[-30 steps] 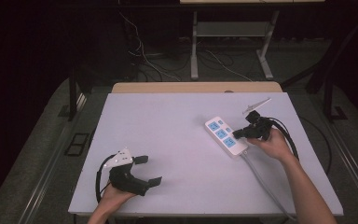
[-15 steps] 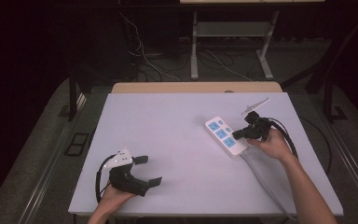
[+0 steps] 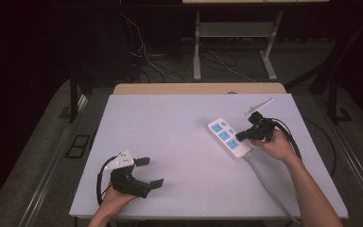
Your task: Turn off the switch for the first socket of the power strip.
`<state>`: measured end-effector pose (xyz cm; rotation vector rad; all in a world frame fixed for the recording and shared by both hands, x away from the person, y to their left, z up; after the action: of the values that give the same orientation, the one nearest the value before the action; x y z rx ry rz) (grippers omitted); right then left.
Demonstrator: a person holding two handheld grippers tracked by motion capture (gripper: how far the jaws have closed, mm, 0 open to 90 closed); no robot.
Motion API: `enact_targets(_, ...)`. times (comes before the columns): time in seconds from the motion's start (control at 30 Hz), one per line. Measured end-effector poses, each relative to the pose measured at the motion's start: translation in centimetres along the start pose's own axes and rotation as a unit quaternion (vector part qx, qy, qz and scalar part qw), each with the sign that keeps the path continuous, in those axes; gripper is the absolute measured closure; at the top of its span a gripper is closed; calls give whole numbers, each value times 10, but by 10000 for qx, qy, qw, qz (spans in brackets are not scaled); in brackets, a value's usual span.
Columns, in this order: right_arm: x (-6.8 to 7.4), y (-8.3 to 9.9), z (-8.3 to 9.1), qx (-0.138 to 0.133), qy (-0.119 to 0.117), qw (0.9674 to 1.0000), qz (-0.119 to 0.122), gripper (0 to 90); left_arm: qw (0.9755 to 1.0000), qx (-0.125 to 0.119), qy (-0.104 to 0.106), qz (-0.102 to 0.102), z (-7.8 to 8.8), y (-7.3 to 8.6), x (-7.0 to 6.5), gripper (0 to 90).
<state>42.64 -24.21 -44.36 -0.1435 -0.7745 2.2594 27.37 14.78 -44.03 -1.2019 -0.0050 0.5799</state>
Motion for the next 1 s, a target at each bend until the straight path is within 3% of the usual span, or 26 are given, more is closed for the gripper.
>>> enact_targets(0.3, 3, -13, 4, 86, 80, 9998, 135, 900, 10000, 4, 2, 2, 0, 0, 1, 3)
enact_targets(0.53, 1, -13, 9, 44, 151, 9999, 70, 900, 10000, -8, 4, 12, 0, 0, 1, 3)
enact_targets(1.0, -5, -8, 36, -172, 317, 9993, -85, 900, 10000, -11, 11, 4, 0, 0, 0, 5)
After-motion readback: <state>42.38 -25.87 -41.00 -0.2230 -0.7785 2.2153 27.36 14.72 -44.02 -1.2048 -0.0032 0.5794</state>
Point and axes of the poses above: each handheld gripper's, and its own axes: z roughly backward along the jaws, y roughly out of its underside, x roughly to its left, the point moved 4 cm from there along -z, roughly forward along the jaws, and after that the axes turned 7 degrees about y, right-handed, at the moved point
